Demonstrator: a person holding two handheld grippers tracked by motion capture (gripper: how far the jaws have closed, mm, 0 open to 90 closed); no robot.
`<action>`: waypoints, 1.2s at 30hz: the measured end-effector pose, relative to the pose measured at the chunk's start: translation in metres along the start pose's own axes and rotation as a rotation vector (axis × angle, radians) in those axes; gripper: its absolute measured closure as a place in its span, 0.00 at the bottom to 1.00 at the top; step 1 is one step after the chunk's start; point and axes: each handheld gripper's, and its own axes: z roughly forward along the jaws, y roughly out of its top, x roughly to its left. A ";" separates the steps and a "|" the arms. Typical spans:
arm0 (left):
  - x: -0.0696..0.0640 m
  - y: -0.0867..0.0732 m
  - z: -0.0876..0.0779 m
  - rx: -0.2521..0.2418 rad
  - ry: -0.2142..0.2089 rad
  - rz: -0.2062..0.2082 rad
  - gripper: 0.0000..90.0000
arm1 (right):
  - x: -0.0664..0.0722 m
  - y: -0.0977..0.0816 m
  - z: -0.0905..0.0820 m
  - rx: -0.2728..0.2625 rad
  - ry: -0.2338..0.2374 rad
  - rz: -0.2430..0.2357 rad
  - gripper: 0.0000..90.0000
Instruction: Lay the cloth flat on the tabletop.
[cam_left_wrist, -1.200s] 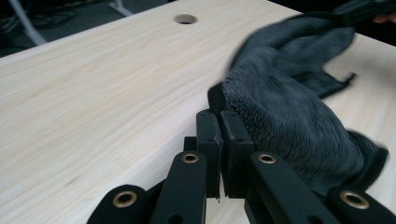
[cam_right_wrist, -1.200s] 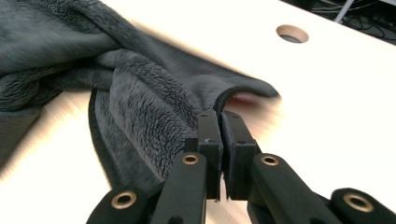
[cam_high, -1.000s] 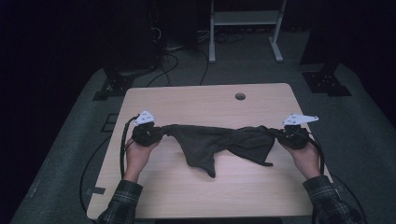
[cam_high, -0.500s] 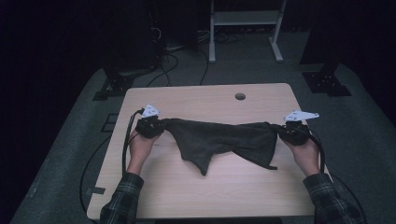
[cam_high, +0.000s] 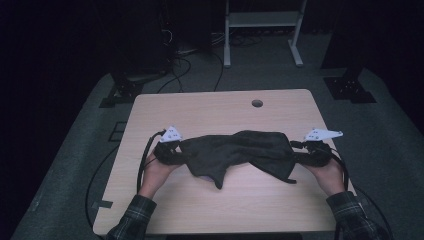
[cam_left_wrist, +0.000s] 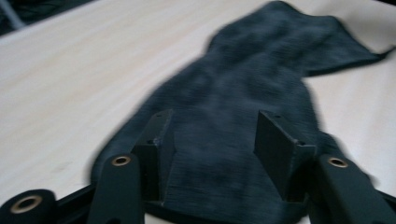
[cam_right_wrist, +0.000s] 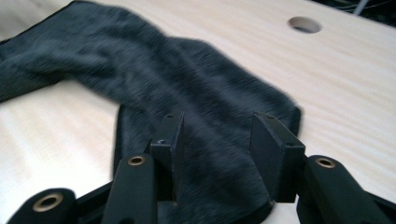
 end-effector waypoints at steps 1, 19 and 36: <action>-0.005 -0.002 0.000 0.002 -0.015 0.006 0.49 | 0.002 -0.001 0.000 0.003 0.008 -0.003 0.60; -0.052 -0.026 0.032 0.187 -0.091 0.137 0.86 | 0.045 -0.031 0.029 0.232 0.114 -0.167 0.68; 0.011 -0.023 -0.039 -0.022 0.018 -0.059 0.97 | 0.022 -0.008 -0.019 0.028 0.084 -0.081 0.95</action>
